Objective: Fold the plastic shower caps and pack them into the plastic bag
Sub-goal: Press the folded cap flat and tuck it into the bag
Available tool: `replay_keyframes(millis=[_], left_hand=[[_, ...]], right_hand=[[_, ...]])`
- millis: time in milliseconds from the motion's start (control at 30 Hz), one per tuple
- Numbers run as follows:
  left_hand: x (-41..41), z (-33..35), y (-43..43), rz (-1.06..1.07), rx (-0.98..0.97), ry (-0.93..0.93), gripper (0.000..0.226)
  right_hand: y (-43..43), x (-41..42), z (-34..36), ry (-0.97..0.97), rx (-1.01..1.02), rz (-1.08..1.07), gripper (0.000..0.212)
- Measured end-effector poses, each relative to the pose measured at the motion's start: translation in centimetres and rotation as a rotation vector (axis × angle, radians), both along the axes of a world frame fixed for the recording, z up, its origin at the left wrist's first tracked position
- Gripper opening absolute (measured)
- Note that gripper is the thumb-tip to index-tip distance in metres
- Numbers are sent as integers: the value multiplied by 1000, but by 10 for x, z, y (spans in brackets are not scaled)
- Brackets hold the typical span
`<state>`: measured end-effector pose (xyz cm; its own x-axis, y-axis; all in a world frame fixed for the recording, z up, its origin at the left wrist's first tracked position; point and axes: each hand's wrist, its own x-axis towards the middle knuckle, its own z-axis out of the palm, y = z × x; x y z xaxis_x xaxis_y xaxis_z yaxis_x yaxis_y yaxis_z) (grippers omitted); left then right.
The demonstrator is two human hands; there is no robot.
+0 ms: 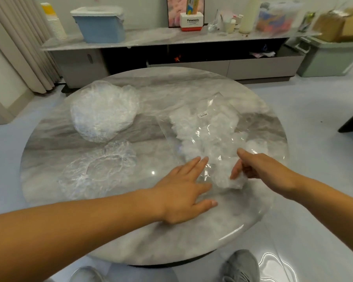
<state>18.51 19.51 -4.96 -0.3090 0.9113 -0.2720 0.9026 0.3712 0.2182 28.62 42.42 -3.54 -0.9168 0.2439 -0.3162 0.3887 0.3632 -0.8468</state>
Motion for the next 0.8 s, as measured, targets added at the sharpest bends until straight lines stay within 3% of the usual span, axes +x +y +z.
replay_keyframes(millis=[200,400,467,633,800], left_hand=[[3,-6,5,-42,32,260,81],[5,-6,2,-83,116,259,88],[5,-7,1,-101,123,254,90],[4,-9,0,-133,116,226,91],[1,-9,-2,-124,39,160,93]], right_hand=[[6,8,-6,-58,104,71,87],[4,2,-9,-175,98,84,88],[-1,-4,-12,-148,-64,-32,86],[-21,-20,-13,-26,-746,-439,79],[-27,-22,-14,81,-1038,-607,74]])
